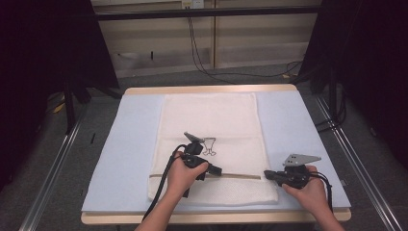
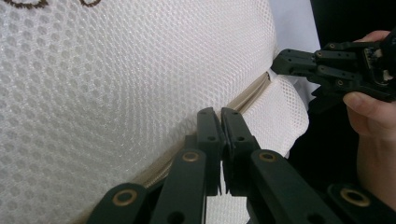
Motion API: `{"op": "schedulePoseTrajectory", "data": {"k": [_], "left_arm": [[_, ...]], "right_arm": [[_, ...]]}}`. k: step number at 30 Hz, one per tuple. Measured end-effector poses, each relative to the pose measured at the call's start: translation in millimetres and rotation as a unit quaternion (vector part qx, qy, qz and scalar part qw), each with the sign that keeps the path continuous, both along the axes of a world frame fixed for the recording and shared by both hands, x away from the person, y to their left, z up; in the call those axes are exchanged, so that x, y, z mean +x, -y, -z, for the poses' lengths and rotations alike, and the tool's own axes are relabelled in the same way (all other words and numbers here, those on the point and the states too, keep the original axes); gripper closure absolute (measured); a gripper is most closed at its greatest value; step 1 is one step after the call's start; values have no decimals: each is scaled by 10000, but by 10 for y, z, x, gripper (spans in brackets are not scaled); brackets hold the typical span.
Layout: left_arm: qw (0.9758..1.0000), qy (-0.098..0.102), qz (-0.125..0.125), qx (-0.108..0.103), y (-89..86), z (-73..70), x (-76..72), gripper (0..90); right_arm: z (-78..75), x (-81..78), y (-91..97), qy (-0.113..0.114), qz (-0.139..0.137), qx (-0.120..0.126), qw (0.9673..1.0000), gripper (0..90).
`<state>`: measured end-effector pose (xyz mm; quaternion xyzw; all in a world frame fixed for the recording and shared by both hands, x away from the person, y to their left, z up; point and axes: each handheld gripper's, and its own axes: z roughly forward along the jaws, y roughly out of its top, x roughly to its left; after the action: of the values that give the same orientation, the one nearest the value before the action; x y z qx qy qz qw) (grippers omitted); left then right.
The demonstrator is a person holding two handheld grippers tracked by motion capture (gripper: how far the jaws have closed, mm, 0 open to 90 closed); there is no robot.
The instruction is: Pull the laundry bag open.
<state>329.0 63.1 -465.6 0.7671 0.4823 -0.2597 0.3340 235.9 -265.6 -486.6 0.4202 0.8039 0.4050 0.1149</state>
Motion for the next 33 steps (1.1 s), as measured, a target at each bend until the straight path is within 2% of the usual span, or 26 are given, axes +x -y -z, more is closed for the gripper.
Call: {"op": "schedulePoseTrajectory", "data": {"k": [4,8,10,14,15,17,19,20,22,23,25,31,33], "left_arm": [[10000,-15,-10,-66,-13,15,-11,874],[10000,40,-11,-40,-39,23,-8,874],[9999,-37,-32,-100,-39,15,-11,874],[9999,35,-87,-57,-55,20,-15,874],[10000,1,-33,-79,-72,21,-6,874],[9999,-46,-114,-112,-71,21,-12,874],[9999,-32,-98,-80,-81,24,-11,874],[9999,-65,-80,-128,-88,26,-8,874],[9999,-33,-81,-74,-103,25,-5,874],[9998,-74,-126,-138,-103,26,-10,874],[9999,-50,-111,-85,-119,26,-9,874],[9998,-66,-142,-129,-143,32,-13,874],[9999,7,-146,-45,-148,31,-12,874]], "right_arm": [[1,0,1,-10,9,20,10000,900],[2,1,3,-13,5,25,10000,900],[2,1,3,-12,4,23,10000,900],[2,0,2,-8,9,17,10000,900],[2,0,2,-10,7,22,10000,900],[2,1,3,-12,6,26,10000,900],[2,1,3,-13,7,26,10000,900],[2,1,3,-10,9,22,10000,900],[2,0,3,-12,9,25,10000,900],[2,0,3,-12,9,26,10000,900],[2,0,3,-12,8,27,10000,900],[1,0,2,-8,11,14,10000,900],[1,0,1,-4,11,6,10000,900]]}}
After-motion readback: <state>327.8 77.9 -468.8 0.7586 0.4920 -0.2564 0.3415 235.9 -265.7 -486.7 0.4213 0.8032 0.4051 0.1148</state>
